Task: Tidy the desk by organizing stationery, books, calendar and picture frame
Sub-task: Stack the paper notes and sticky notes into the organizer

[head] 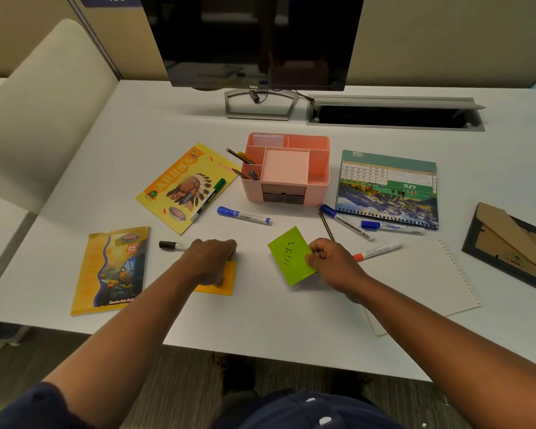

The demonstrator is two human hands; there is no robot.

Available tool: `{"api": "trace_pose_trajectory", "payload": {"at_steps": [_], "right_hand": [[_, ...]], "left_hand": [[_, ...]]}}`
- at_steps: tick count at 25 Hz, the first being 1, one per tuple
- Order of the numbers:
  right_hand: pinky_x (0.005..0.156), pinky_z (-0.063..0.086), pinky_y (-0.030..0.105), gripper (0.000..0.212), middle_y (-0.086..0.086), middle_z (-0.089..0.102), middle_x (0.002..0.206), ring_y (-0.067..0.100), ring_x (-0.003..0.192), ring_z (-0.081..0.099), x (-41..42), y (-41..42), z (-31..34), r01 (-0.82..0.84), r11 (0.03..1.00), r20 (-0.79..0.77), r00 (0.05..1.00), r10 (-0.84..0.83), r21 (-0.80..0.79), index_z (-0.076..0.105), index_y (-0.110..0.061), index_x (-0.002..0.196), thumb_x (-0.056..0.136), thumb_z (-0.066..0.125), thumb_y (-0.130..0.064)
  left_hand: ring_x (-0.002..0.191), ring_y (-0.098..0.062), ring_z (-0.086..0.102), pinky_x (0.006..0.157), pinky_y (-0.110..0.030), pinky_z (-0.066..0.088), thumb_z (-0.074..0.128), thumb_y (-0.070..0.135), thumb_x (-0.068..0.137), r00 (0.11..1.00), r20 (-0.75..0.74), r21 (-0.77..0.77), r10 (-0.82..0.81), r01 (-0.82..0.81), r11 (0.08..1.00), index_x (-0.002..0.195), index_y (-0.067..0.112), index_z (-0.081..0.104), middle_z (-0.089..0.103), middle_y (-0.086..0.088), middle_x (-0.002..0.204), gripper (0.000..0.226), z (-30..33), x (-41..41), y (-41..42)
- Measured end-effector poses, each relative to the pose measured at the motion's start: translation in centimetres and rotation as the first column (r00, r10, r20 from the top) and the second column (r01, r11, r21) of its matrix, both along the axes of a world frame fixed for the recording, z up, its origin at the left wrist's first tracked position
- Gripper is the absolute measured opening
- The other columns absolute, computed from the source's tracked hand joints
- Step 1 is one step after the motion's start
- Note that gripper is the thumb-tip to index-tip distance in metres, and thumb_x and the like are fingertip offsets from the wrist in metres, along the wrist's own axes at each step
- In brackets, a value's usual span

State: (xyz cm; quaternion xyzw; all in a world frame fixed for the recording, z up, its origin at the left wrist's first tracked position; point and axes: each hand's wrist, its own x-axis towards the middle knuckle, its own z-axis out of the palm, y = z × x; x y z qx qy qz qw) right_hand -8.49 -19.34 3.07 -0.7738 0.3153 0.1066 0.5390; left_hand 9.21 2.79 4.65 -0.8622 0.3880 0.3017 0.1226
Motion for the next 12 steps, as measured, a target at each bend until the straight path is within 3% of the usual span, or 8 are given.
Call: {"api": "trace_pose_trajectory", "payload": {"at_steps": [2, 5, 7, 9, 10, 12], "right_hand": [[0.070, 0.050, 0.039, 0.007, 0.015, 0.072, 0.096, 0.021, 0.078, 0.063, -0.1, 0.1, 0.0, 0.028, 0.998, 0.005, 1.000, -0.028, 0.063, 0.064, -0.018, 0.097, 0.099, 0.059, -0.023], [0.060, 0.049, 0.025, 0.008, 0.018, 0.072, 0.100, 0.018, 0.075, 0.067, -0.2, 0.2, 0.4, 0.074, 0.988, -0.006, 0.997, -0.074, 0.136, 0.063, -0.013, 0.102, 0.100, 0.059, -0.018], [0.055, 0.047, 0.019, 0.009, 0.017, 0.072, 0.102, 0.018, 0.075, 0.069, -0.2, 0.4, 0.7, 0.094, 0.982, -0.023, 0.996, -0.091, 0.161, 0.062, -0.012, 0.104, 0.100, 0.058, -0.018], [0.056, 0.048, 0.020, 0.008, 0.014, 0.074, 0.101, 0.018, 0.076, 0.071, -0.3, 0.6, 0.9, 0.103, 0.975, -0.039, 0.994, -0.098, 0.197, 0.062, -0.013, 0.104, 0.100, 0.058, -0.019], [0.059, 0.049, 0.022, 0.008, 0.012, 0.074, 0.100, 0.017, 0.076, 0.072, -0.4, 0.7, 1.1, 0.106, 0.968, -0.043, 0.994, -0.098, 0.228, 0.062, -0.014, 0.104, 0.100, 0.057, -0.020], [0.066, 0.051, 0.028, 0.009, 0.006, 0.076, 0.097, 0.016, 0.078, 0.074, -0.5, 0.9, 1.5, 0.118, 0.940, -0.051, 0.993, -0.107, 0.321, 0.062, -0.015, 0.107, 0.101, 0.057, -0.020]], "left_hand": [[0.101, -0.021, 0.056, 0.080, -0.032, 0.044, 0.077, 0.020, 0.082, 0.995, -0.074, -0.034, 0.066, -0.068, 0.997, 0.120, 0.023, 0.054, 0.060, -0.001, 0.119, 0.044, 0.0, 0.1, -0.3], [0.122, -0.023, 0.052, 0.092, -0.032, 0.045, 0.074, 0.028, 0.088, 0.952, -0.215, -0.142, 0.219, -0.252, 0.957, 0.141, 0.022, 0.050, 0.053, -0.002, 0.138, 0.058, 0.1, 0.0, -0.9], [0.125, -0.024, 0.051, 0.095, -0.034, 0.045, 0.071, 0.031, 0.092, 0.912, -0.277, -0.211, 0.304, -0.366, 0.906, 0.144, 0.021, 0.048, 0.050, -0.003, 0.142, 0.058, -0.2, -0.2, -1.1], [0.118, -0.025, 0.055, 0.088, -0.034, 0.046, 0.066, 0.032, 0.096, 0.861, -0.353, -0.272, 0.366, -0.469, 0.840, 0.133, 0.020, 0.054, 0.055, -0.002, 0.132, 0.041, -0.7, -0.5, -1.1], [0.112, -0.026, 0.057, 0.084, -0.035, 0.047, 0.063, 0.032, 0.098, 0.805, -0.436, -0.307, 0.402, -0.553, 0.775, 0.122, 0.021, 0.058, 0.060, -0.003, 0.124, 0.027, -0.9, -0.7, -1.1], [0.107, -0.030, 0.061, 0.085, -0.040, 0.050, 0.057, 0.029, 0.101, 0.585, -0.676, -0.292, 0.448, -0.770, 0.567, 0.113, 0.020, 0.061, 0.065, -0.005, 0.115, 0.016, -1.1, -1.3, -1.5]]}}
